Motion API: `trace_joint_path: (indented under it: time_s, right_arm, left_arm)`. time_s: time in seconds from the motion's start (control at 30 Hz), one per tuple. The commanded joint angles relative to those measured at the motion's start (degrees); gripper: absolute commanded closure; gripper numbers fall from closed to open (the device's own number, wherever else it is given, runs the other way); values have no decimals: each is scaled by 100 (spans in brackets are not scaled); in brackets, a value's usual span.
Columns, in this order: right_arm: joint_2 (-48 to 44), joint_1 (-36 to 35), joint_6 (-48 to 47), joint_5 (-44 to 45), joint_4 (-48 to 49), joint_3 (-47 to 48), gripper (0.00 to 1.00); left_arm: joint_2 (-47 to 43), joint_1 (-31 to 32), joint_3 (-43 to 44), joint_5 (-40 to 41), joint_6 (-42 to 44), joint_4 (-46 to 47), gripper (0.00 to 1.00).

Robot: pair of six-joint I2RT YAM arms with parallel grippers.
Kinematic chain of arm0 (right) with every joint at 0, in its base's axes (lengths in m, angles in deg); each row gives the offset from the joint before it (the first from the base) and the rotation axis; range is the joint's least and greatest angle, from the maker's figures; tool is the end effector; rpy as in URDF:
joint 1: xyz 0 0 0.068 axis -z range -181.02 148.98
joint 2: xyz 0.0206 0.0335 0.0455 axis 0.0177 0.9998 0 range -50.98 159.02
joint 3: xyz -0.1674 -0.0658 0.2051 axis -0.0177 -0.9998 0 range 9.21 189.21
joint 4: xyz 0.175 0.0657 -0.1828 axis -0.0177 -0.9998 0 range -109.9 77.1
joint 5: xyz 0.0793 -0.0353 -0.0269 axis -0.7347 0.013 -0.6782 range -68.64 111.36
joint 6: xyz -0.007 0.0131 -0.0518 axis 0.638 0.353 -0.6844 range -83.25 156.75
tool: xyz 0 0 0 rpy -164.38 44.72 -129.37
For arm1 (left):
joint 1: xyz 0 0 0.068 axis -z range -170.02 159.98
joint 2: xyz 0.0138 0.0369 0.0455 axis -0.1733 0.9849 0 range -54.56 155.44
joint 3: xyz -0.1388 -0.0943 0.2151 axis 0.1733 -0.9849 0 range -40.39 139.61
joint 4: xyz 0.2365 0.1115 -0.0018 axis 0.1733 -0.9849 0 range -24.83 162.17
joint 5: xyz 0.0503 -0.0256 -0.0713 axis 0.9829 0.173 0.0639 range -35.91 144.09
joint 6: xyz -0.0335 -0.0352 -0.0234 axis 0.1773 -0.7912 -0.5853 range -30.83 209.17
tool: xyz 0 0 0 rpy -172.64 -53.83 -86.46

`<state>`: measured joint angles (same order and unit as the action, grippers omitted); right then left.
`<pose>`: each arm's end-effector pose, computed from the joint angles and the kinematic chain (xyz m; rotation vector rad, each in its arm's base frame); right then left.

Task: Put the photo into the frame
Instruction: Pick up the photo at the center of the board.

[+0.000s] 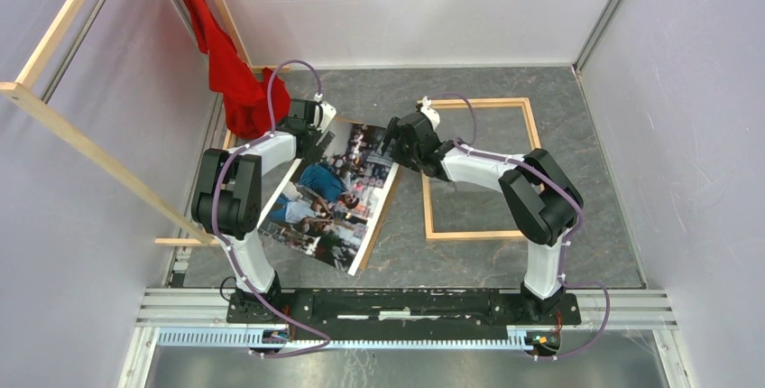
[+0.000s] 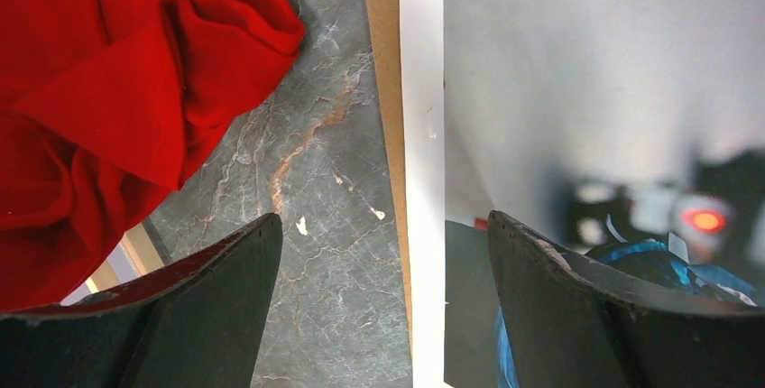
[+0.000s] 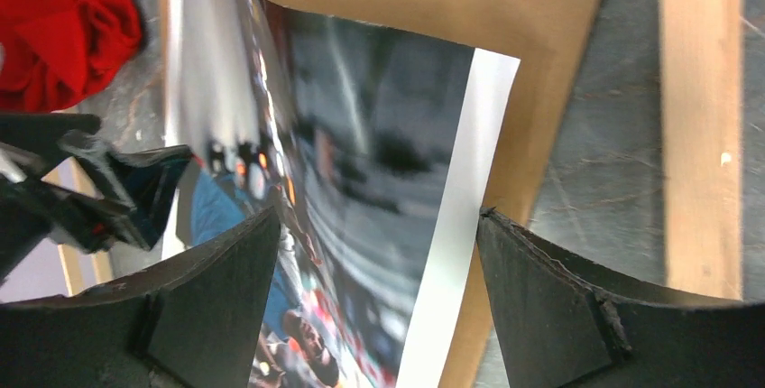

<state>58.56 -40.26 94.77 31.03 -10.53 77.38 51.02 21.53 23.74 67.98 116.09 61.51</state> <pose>0.3264 0.2589 0.1767 0.4749 2.2935 0.7068 0.3749 -0.0679 0.1648 0.7212 2.3825 0.4144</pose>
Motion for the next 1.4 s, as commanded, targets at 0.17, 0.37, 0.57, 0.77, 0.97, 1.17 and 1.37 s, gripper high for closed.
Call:
trace_joint_path:
  time_s: [0.17,0.37,0.57,0.77,0.97,1.17,1.37]
  right_arm:
    - [-107,-134,-193,-171,-98,454,14]
    - [-253,-108,158,-888,922,3,13]
    - [-357,-47,1061,-1840,2398,-569,13]
    - [-408,-92,1641,-2129,3156,-946,13]
    - [-648,-92,1952,-2093,3720,-1305,13]
    - [-815,-140,1426,-1895,2768,-995,13]
    - [-925,-237,911,-1420,2067,-891,38]
  left_arm:
    - [191,58,-257,-167,5,-336,9]
    - [175,58,-279,-149,15,-314,9]
    - [181,63,-305,-146,15,-303,10]
    - [173,59,-292,-138,24,-308,10]
    - [177,63,-288,-126,24,-316,10]
    - [186,58,-255,-113,29,-337,10]
    - [212,51,-141,-116,-26,-454,10]
